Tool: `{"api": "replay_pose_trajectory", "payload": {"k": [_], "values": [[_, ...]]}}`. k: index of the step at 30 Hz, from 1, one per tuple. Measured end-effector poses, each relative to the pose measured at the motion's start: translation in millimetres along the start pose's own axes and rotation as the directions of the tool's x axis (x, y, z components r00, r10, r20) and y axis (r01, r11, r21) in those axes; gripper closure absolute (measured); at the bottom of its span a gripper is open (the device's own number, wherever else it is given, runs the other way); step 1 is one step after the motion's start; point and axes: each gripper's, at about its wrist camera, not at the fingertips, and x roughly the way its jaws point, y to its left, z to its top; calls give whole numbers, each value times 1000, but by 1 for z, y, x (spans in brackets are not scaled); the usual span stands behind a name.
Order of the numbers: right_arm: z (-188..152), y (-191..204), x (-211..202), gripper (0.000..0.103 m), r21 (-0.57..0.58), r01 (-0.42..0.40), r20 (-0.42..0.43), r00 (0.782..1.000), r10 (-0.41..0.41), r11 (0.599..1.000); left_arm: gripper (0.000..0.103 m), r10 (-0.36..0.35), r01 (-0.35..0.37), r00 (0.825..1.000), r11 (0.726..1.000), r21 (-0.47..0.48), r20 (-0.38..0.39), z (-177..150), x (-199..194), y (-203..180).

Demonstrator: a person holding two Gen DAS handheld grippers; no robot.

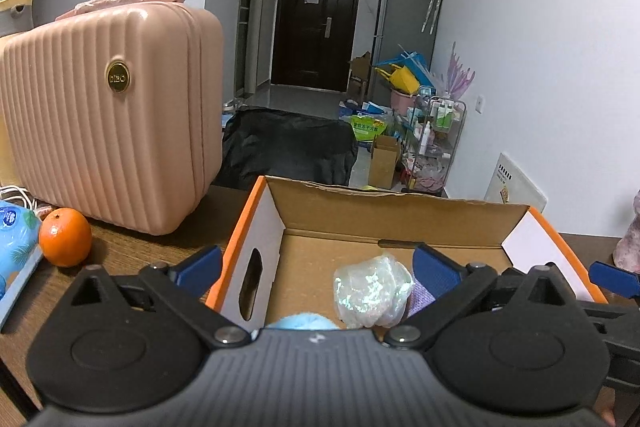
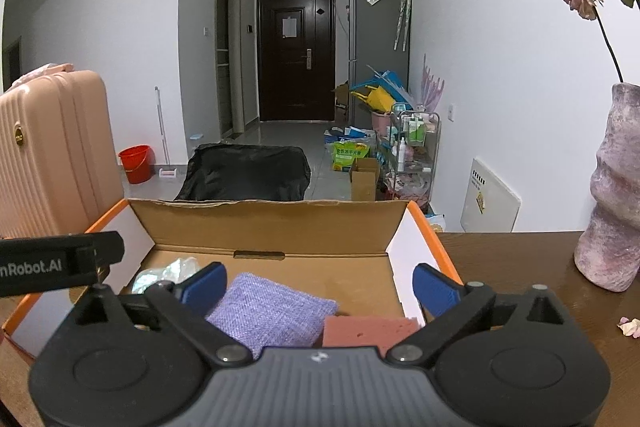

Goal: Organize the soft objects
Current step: 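Open the left tool to drop the blue plush while the right tool releases the pouch into the box, then move both tools back from the box toward the remaining soft items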

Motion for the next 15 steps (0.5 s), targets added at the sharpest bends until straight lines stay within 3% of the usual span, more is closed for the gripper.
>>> {"api": "replay_pose_trajectory", "payload": {"k": [15], "values": [[-3, 0, -3, 0, -5, 4, 10, 1000, -4, 1000, 0, -4, 4, 1000, 1000, 1, 2, 0, -1, 0]]}}
